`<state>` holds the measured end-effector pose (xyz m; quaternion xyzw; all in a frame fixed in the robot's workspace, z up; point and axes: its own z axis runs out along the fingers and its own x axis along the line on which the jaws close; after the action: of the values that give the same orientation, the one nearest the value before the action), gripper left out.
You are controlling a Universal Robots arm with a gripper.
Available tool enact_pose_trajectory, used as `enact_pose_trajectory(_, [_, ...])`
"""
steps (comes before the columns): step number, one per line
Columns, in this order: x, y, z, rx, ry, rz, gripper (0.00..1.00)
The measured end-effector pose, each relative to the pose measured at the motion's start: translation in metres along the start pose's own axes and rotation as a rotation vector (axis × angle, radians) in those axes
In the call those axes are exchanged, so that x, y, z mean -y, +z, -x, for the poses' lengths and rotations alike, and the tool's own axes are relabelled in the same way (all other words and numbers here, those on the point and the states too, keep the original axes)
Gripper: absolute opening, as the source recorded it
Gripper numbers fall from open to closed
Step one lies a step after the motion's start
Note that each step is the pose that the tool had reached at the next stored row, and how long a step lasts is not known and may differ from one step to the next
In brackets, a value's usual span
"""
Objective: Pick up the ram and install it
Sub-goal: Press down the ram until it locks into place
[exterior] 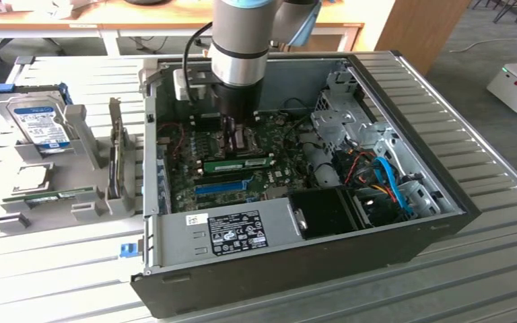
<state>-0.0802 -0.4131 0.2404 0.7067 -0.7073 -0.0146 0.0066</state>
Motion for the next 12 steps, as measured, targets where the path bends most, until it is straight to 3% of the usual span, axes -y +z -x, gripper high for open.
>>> enact_pose_trajectory(4, [-0.0052, 0.0002, 0.0000, 0.0000, 0.000, 0.0000, 0.11])
enact_pose_trajectory(12, [-0.0056, 0.0015, -0.0001, 0.0001, 0.000, -0.0001, 0.11])
